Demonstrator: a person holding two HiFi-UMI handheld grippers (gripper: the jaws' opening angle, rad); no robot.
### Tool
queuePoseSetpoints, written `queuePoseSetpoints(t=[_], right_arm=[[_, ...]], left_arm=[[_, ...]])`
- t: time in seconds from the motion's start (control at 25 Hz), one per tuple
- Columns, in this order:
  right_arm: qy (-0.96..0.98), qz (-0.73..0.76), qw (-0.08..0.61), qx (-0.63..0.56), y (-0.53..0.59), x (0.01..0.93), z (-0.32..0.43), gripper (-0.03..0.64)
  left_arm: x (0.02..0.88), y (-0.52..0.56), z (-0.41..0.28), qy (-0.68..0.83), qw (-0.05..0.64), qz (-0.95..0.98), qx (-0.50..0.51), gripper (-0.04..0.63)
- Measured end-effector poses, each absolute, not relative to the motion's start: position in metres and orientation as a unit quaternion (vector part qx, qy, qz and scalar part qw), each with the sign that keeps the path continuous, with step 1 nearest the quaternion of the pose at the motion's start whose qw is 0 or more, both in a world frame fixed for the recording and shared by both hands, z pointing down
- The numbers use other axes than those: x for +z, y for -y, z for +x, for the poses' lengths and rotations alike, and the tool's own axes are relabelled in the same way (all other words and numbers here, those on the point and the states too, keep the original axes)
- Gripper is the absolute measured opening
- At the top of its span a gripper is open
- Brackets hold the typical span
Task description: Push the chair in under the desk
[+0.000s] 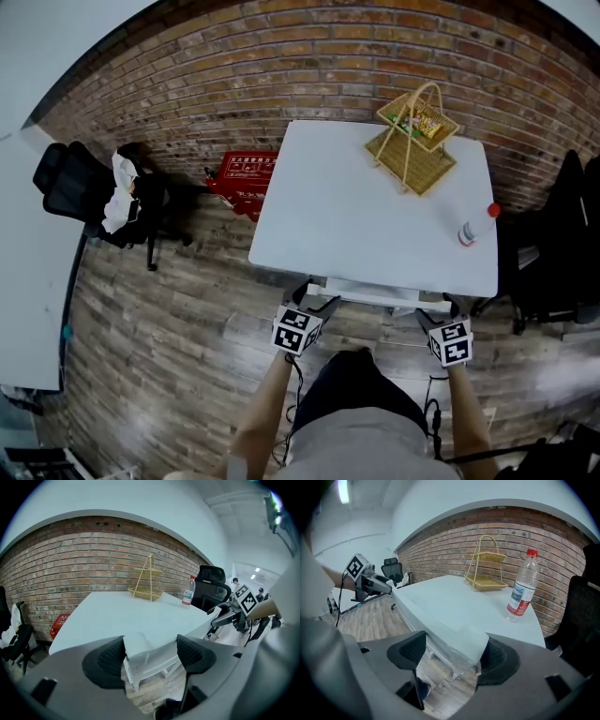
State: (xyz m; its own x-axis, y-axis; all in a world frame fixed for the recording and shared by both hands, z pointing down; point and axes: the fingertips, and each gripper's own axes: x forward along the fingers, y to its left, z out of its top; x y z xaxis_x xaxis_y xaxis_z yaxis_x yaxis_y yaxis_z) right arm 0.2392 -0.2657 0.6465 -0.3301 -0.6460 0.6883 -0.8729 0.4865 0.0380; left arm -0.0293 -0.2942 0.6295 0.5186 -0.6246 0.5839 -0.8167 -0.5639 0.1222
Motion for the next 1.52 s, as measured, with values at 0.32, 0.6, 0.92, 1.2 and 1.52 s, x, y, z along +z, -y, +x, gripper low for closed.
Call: queuePoseSetpoints(t=[0.32,0.6,0.92,1.2,1.52], right_arm=[[0.795,0.478,0.331,0.175,0.279,0.646,0.233,0.341],[0.794,0.48,0.33,0.174,0.287,0.645,0.231,0.341],[0.791,0.486,0.333,0.168,0.283,0.644,0.234,0.341],[0.771,0.529,0.319,0.153,0.272,0.63,0.239,0.341],[0.776,0.555,0.283,0.098,0.282,0.581,0.229,0.339]], left_arm=[[0.629,0.308,-0.036,0.421,0.197,0.85,0.249,0.348],[0.629,0.32,-0.037,0.415,0.194,0.854,0.247,0.348],[0.626,0.317,-0.036,0.411,0.186,0.854,0.26,0.348],[0.606,0.318,-0.053,0.439,0.191,0.85,0.219,0.347],[0.568,0.325,-0.048,0.436,0.167,0.862,0.196,0.347]])
